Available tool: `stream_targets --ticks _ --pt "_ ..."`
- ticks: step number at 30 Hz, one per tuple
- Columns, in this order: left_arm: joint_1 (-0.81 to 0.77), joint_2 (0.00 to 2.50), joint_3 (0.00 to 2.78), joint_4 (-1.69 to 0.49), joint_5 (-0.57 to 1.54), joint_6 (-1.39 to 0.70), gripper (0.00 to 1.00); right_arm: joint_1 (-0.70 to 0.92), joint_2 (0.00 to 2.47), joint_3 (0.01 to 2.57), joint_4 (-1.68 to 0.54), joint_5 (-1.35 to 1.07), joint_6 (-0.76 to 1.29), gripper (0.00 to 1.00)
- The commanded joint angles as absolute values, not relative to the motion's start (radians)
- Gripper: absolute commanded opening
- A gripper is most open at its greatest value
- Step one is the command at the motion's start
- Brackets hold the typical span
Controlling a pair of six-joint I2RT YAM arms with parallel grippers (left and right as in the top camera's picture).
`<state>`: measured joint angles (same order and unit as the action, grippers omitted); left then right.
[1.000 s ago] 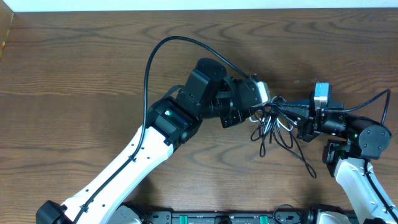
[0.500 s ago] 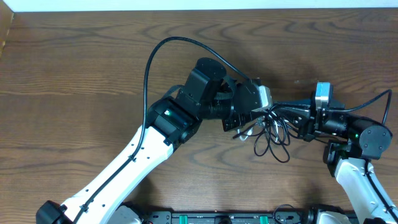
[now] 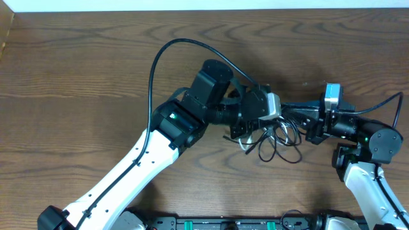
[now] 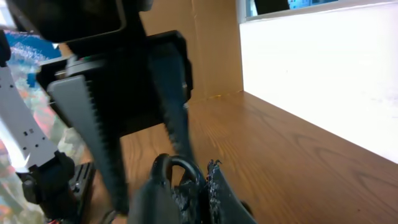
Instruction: Untangle cables
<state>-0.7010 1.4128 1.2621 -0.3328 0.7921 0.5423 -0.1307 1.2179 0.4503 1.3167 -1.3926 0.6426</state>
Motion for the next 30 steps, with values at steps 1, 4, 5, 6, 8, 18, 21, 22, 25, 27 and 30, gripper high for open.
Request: stream_targets --ticks 1,4,5,6,8,18,21,22,25,27,30 --pt "-0.709 1.424 1.280 -0.328 0.857 0.533 0.32 -0.129 1.216 0.461 1.320 -1.312 0.633 0.01" --pt "-0.710 1.423 1.280 -0.334 0.867 0.533 0.28 -0.129 1.216 0.461 1.321 -1.292 0.630 0.01" --pt "-0.710 1.424 1.280 -0.334 0.878 0.533 0.28 -0.129 1.216 0.461 1.321 -1.292 0.630 0.01" --pt "-0.710 1.424 1.280 -0.335 0.884 0.533 0.28 -0.129 1.216 0.461 1.321 -1.292 0.630 0.01" --pt "-0.715 1.424 1.280 -0.336 0.883 0.533 0.27 -0.129 1.216 0.461 1.320 -1.297 0.631 0.01" --pt "-0.715 1.425 1.280 -0.335 0.883 0.533 0.15 -0.104 1.216 0.461 1.322 -1.300 0.630 0.01" --pt "-0.715 1.425 1.280 -0.335 0.883 0.533 0.15 -0.103 1.216 0.461 1.325 -1.300 0.630 0.01" --pt "-0.715 1.425 1.280 -0.335 0.883 0.533 0.15 -0.103 1.216 0.461 1.327 -1.300 0.630 0.01" --pt "-0.720 1.425 1.280 -0.335 0.883 0.533 0.15 -0.103 1.216 0.461 1.333 -1.300 0.630 0.01" --pt "-0.720 1.425 1.280 -0.335 0.883 0.533 0.15 -0.103 1.216 0.461 1.332 -1.300 0.630 0.01" --pt "-0.720 1.425 1.280 -0.335 0.883 0.533 0.14 -0.103 1.216 0.461 1.332 -1.300 0.631 0.01"
